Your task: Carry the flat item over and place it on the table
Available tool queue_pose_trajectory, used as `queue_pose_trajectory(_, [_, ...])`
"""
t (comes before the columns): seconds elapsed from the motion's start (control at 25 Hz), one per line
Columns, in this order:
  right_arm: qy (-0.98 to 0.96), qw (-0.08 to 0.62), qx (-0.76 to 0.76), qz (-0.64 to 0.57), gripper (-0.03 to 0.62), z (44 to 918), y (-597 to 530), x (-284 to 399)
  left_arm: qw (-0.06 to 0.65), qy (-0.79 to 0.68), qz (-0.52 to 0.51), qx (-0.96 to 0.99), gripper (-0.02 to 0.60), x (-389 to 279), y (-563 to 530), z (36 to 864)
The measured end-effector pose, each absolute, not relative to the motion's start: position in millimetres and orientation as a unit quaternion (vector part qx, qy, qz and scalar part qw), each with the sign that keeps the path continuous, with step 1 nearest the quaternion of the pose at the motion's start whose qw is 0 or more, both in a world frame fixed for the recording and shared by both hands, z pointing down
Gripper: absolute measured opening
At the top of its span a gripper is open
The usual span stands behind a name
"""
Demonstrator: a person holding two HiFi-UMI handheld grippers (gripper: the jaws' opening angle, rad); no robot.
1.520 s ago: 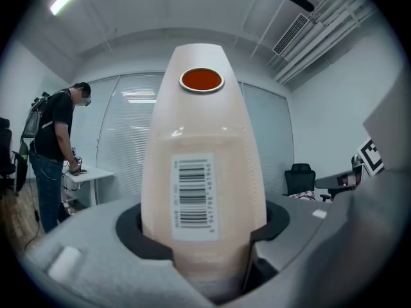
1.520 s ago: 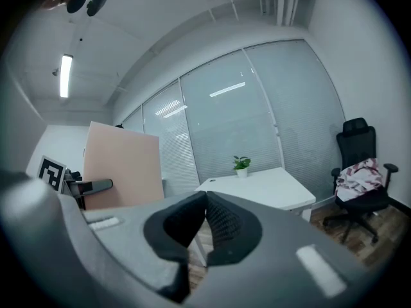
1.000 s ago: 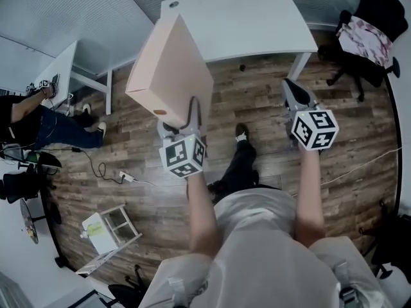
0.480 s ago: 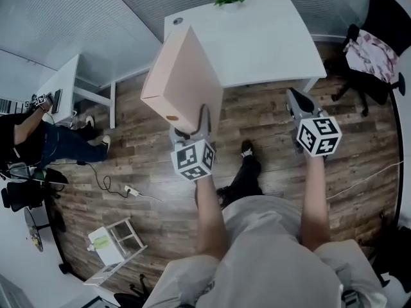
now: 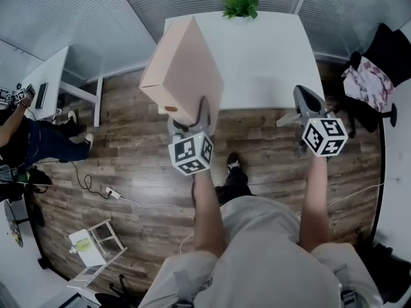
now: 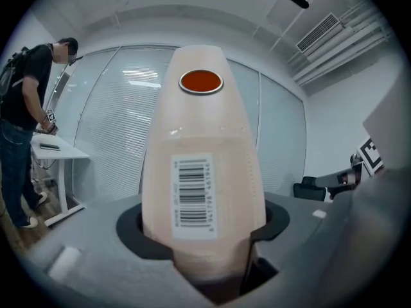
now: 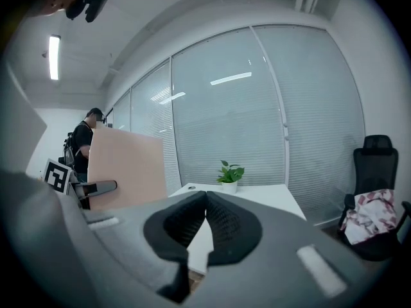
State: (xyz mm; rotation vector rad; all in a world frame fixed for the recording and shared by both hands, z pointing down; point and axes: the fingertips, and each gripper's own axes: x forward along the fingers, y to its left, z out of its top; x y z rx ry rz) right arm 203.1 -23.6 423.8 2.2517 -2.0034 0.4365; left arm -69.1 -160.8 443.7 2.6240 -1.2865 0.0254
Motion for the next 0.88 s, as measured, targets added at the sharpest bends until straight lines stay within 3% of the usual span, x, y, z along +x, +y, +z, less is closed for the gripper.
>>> queue_pose_trajectory(0.44, [-0.664,0.059,0.725,0.174,0.002,457,-121,239,0.136,-0.435,0.025,0.890,0.308,-23,-250,469])
queue_pose_trajectory(0.88, [-0.678,0.019,0.712,0.184,0.002,468,-194,255,0.130,-0.405,0.053,0.904,0.308,6,-276,470])
